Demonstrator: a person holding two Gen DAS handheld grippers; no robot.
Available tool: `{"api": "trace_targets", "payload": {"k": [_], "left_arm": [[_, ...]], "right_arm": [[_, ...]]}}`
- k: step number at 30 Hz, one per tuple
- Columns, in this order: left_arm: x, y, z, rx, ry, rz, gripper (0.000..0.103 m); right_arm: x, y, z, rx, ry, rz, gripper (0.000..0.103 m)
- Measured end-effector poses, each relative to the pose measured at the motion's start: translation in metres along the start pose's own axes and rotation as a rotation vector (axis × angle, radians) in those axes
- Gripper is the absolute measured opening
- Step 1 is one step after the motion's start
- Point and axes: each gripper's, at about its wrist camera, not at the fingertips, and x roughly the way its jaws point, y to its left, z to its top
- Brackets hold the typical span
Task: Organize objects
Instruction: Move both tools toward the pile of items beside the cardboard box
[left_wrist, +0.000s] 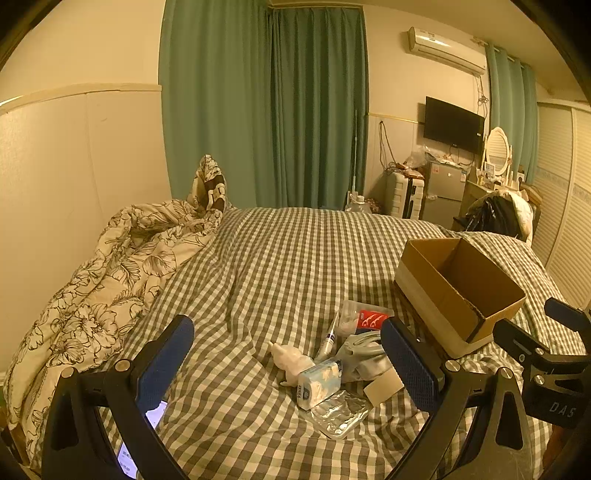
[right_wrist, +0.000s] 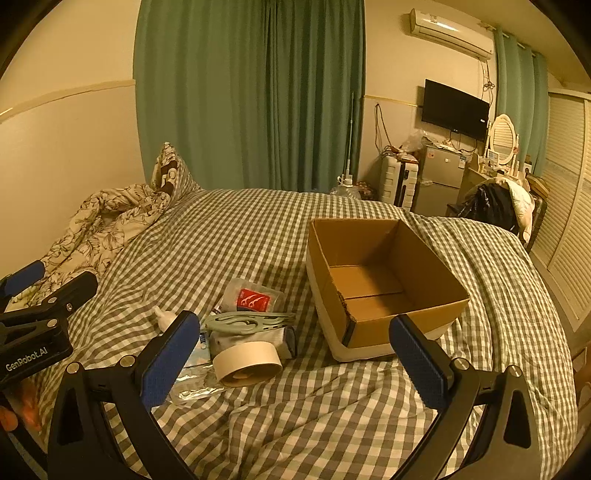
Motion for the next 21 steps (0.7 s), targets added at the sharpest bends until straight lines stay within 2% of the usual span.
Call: {"api": "trace_targets", "payload": {"k": [12,21], "left_arm": [[0.013,0.006,0.002,-0.010,0.015,-0.010,0.103],[0.046,0.012,-0.006,-0.005,0.079,-0.014,0.103]], "right_arm": [[0.009,0.007,-0.002,-0.025,0.023,0.026,0.103],[0.044,0.017,-0.012,-0.044,0.121,0.059,0.103]]}}
